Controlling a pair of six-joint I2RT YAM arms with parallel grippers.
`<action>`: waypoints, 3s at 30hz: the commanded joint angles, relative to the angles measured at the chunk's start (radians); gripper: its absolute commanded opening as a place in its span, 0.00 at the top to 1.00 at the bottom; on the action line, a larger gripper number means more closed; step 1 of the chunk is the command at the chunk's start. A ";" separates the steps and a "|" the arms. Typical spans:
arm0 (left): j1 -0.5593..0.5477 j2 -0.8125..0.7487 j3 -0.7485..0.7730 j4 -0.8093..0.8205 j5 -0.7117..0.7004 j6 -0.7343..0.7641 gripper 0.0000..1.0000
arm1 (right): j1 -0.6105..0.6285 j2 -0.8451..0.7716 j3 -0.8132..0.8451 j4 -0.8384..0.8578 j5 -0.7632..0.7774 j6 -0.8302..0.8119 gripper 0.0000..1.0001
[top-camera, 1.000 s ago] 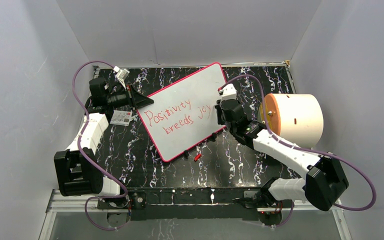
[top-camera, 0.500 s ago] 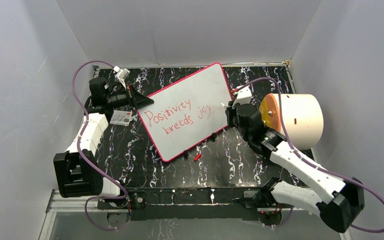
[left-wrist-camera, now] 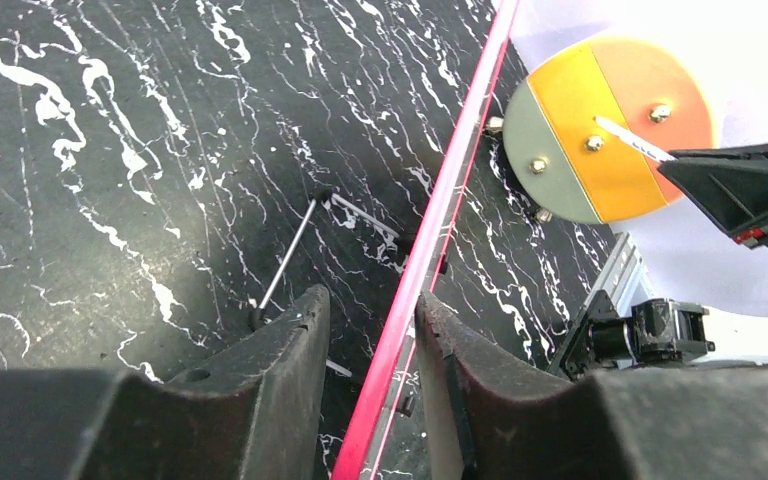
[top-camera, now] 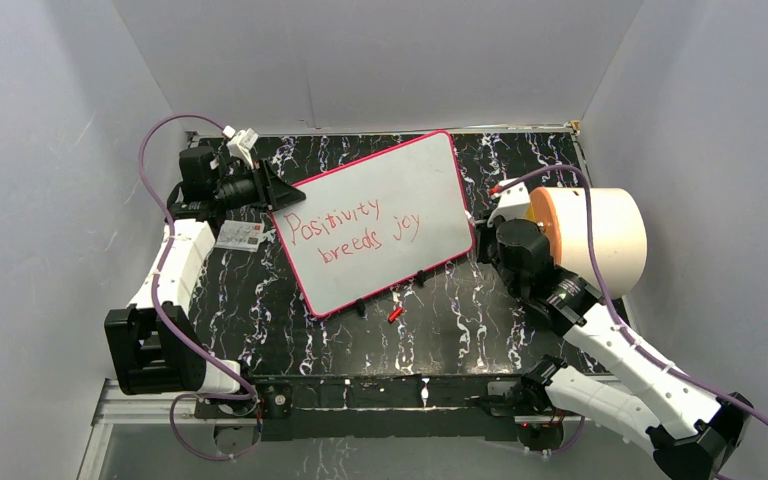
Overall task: Write a sentence on the whiteboard
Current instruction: Write a sentence on the whiteboard, then close the whiteboard marker at the center of the board.
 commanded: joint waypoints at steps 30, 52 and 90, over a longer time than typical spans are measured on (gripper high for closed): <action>-0.155 -0.466 -0.046 -0.320 -0.334 -0.049 0.37 | -0.005 -0.222 0.018 -0.128 -0.021 0.052 1.00; -0.948 -0.200 -0.137 -0.300 -0.906 -0.281 0.36 | -0.005 -0.285 -0.093 -0.088 -0.083 0.092 1.00; -1.105 0.440 0.121 -0.393 -0.988 -0.134 0.75 | -0.005 -0.302 -0.077 -0.100 -0.102 0.090 1.00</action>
